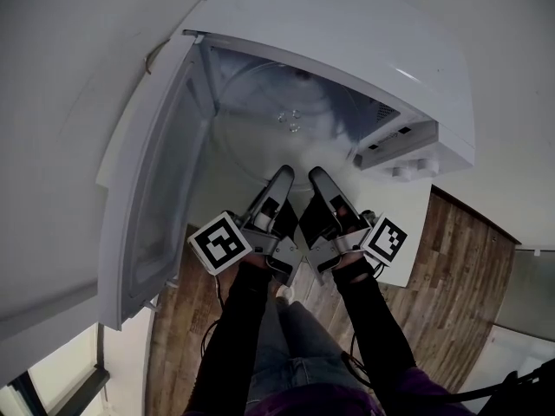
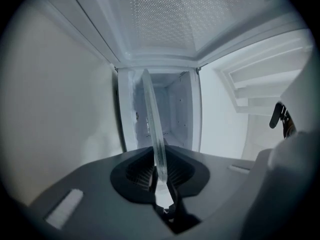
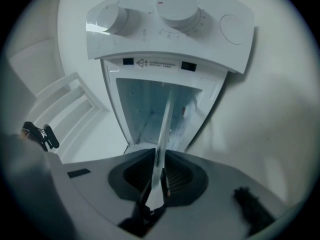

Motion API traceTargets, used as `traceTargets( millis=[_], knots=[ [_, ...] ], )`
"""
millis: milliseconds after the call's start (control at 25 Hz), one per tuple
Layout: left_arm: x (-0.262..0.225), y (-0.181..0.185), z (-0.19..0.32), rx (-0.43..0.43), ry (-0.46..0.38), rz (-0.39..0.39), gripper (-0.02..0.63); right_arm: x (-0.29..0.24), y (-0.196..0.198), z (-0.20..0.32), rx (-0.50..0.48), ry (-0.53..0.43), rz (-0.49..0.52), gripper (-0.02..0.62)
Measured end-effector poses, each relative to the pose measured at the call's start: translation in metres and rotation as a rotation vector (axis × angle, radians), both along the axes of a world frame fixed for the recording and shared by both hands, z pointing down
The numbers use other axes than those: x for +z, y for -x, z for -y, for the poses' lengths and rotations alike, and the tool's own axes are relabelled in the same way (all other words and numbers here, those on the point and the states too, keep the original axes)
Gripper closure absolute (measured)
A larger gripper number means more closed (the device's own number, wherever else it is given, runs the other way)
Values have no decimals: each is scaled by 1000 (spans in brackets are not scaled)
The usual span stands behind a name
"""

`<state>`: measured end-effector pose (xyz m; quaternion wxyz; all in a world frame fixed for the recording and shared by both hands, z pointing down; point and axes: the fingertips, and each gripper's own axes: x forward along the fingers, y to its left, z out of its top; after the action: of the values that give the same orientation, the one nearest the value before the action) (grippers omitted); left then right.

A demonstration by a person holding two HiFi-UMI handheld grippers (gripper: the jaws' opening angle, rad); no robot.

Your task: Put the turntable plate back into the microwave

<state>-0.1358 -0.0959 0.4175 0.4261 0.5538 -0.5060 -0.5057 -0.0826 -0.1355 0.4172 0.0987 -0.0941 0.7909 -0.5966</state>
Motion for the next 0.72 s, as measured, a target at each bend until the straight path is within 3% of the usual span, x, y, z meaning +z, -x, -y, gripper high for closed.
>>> traceTargets(
  millis=[520,720],
  knots=[
    [-5,-9,-3,5,-42,-2,549,-5,-10,-5,18,-35,12,535],
    [-4,-10,-6,-1,-17,-9,548,-7,-10,-6,21,-33,0,535]
  ],
)
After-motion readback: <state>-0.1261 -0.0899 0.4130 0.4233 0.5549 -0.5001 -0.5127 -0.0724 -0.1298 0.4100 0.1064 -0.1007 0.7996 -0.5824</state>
